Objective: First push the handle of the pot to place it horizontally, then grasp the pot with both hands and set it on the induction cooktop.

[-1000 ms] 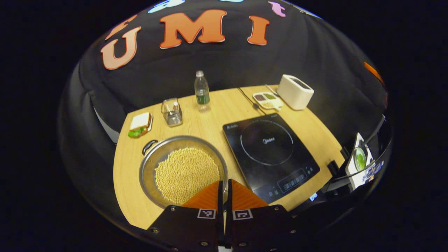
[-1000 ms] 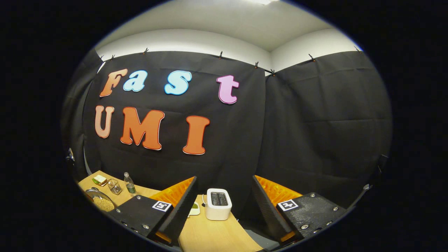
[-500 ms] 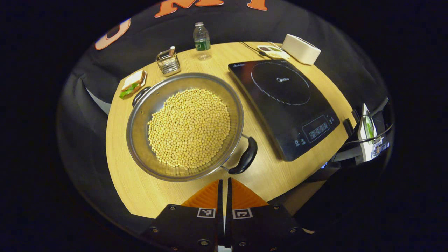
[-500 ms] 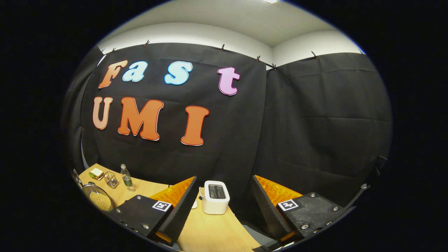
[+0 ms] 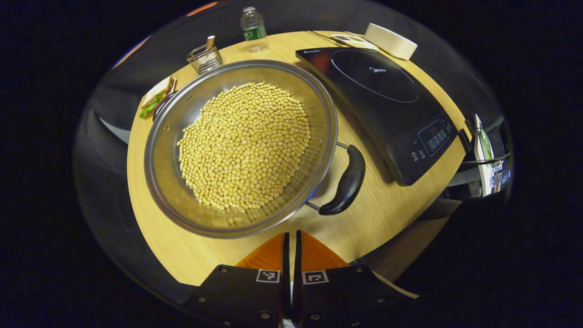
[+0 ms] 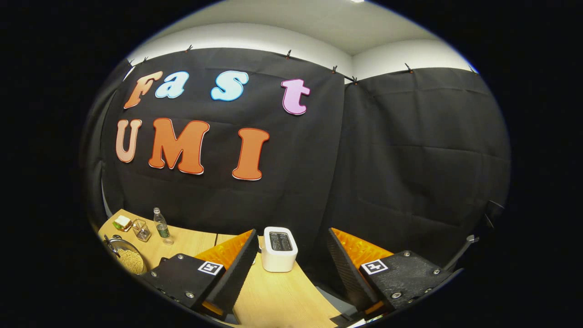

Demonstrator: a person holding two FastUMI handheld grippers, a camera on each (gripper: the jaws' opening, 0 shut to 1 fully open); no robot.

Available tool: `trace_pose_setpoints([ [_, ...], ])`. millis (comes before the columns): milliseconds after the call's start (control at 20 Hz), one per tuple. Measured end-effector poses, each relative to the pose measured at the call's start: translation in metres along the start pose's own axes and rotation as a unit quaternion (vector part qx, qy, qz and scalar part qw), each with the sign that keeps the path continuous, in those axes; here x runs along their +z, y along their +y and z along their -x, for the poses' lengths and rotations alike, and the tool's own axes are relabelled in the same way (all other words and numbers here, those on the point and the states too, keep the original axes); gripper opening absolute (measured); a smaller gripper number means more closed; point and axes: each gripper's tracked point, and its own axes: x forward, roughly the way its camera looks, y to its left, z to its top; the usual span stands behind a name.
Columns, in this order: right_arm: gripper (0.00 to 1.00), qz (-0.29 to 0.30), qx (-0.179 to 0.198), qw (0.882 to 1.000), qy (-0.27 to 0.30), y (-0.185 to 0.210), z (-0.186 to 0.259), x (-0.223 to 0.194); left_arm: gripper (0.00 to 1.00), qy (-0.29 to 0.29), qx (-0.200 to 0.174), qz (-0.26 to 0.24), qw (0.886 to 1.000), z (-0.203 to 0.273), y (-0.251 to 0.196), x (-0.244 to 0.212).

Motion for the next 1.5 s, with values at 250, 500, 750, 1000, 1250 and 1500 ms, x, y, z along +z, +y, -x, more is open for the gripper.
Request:
trace_pose_setpoints([
  [250, 0.94, -0.002, -0.049, 0.999, 0.02, -0.007, 0.019, -0.007, 0.02, 0.006, -0.054, -0.042, 0.998, -0.013, -0.025, 0.009],
  [500, 0.95, -0.006, -0.067, 0.996, 0.054, -0.003, 0.041, -0.027, 0.02, 0.004, -0.077, -0.051, 0.996, -0.02, -0.045, 0.026],
  [750, 0.94, -0.006, -0.038, 0.999, 0.038, -0.007, 0.037, -0.023, 0.02, -0.02, -0.042, -0.031, 0.998, -0.015, -0.046, 0.052],
  [1000, 0.94, -0.015, -0.008, 0.999, 0.029, -0.028, 0.031, -0.033, 0.02, -0.044, -0.026, 0.037, 0.998, -0.01, -0.048, 0.084],
  [1250, 0.94, -0.02, 0.013, 0.999, 0.029, -0.062, 0.029, -0.054, 0.02, -0.052, -0.001, 0.083, 0.995, -0.016, -0.05, 0.11],
  [1500, 0.93, -0.061, 0.072, 0.994, 0.064, -0.055, 0.027, -0.095, 0.02, -0.058, 0.025, 0.104, 0.993, -0.017, -0.05, 0.124],
])
